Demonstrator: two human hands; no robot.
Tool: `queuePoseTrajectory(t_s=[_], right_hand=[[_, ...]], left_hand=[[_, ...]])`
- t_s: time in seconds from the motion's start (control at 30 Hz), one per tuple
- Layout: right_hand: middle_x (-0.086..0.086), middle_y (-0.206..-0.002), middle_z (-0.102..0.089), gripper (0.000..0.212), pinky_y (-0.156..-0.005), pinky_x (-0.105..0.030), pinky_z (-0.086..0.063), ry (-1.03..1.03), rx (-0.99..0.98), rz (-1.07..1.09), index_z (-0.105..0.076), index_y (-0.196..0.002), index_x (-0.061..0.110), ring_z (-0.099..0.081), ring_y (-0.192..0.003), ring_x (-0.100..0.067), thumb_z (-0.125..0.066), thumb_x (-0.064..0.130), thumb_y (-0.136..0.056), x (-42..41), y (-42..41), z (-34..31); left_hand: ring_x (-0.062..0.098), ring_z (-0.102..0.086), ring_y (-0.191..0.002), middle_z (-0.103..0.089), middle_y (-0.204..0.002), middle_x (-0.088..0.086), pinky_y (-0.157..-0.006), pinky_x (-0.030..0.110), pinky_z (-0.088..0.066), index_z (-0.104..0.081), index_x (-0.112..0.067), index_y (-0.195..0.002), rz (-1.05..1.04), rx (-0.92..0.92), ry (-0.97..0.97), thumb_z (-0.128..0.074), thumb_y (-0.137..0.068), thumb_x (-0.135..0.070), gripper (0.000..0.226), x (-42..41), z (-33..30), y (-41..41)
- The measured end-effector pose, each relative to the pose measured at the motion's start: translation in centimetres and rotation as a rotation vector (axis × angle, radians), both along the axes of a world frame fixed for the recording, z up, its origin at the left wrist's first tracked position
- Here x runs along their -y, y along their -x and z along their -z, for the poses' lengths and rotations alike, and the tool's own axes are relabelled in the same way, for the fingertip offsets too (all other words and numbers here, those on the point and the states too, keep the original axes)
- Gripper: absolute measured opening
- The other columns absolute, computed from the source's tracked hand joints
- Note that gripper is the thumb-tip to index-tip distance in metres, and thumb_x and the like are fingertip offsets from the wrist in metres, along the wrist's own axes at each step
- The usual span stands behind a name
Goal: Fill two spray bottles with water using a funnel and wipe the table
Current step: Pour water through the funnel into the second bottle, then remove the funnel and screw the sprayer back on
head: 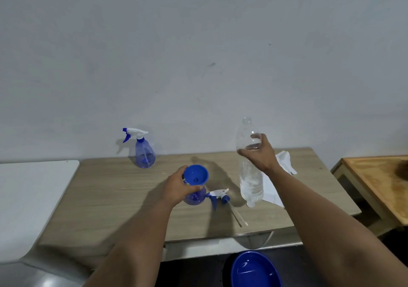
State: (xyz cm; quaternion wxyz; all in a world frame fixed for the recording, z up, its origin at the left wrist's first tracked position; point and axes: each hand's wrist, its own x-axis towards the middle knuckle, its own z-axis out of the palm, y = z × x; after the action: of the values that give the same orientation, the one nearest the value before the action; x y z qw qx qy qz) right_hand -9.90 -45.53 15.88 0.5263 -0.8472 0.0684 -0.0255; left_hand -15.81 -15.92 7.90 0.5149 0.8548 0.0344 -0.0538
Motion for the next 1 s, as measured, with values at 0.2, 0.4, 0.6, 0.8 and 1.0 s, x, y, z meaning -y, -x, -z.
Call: queuePoseTrajectory(t_s=[0.2, 0.4, 0.6, 0.8, 1.0], right_hand=[[-0.001, -0.122, -0.066, 0.072, -0.097, -0.04, -0.054, -0.062, 0.044, 0.066, -0.049, -0.129, 0.031, -0.065, -0.111, -0.023, -0.094, 0.03, -0.073, -0.8, -2.0, 1.8], [-0.006, -0.136, -0.062, 0.083, -0.101, -0.042, -0.054, -0.072, 0.0, 0.047, -0.045, -0.137, 0.027, -0.061, -0.125, -0.028, -0.096, 0.03, -0.072, -2.2, -2.7, 4.6], [-0.004, -0.14, -0.06, 0.1, -0.107, -0.049, -0.052, -0.024, -0.054, -0.001, -0.039, -0.144, 0.034, -0.059, -0.128, -0.025, -0.098, 0.043, -0.065, -3.3, -2.8, 5.0], [-0.007, -0.142, -0.061, 0.12, -0.108, -0.051, -0.051, 0.089, -0.14, -0.003, -0.034, -0.154, 0.029, -0.061, -0.128, -0.03, -0.093, 0.059, -0.054, -2.4, -1.6, 6.3], [-0.009, -0.145, -0.063, 0.084, -0.105, -0.045, -0.053, 0.174, -0.207, 0.11, -0.046, -0.153, 0.015, -0.064, -0.127, -0.032, -0.087, 0.035, -0.083, -2.8, 1.4, 8.3]], left_hand=[[0.0, -0.063, -0.108, -0.068, -0.111, -0.023, -0.097, 0.036, -0.055, -0.056, -0.047, -0.117, -0.013, -0.01, 0.01, -0.093, -0.055, -0.045, 0.072, 0.0, 0.4, -0.3], [-0.002, -0.063, -0.108, -0.068, -0.114, -0.02, -0.093, 0.026, -0.055, -0.057, -0.039, -0.126, -0.035, -0.019, -0.019, -0.094, -0.053, -0.044, 0.082, -0.4, 0.5, -0.5], [-0.004, -0.061, -0.109, -0.067, -0.117, -0.019, -0.082, 0.009, -0.045, -0.056, -0.035, -0.131, 0.001, -0.032, -0.022, -0.095, -0.06, -0.035, 0.08, -0.7, 0.2, -0.4], [-0.005, -0.062, -0.109, -0.069, -0.114, -0.023, -0.092, 0.02, -0.051, -0.058, -0.04, -0.13, 0.032, -0.03, -0.015, -0.093, -0.057, -0.041, 0.081, -0.7, 0.4, -0.6], [-0.003, -0.06, -0.113, -0.067, -0.119, -0.021, -0.098, 0.027, -0.051, -0.056, -0.038, -0.133, 0.055, -0.025, 0.0, -0.093, -0.057, -0.039, 0.084, -1.0, 1.0, -0.7]])
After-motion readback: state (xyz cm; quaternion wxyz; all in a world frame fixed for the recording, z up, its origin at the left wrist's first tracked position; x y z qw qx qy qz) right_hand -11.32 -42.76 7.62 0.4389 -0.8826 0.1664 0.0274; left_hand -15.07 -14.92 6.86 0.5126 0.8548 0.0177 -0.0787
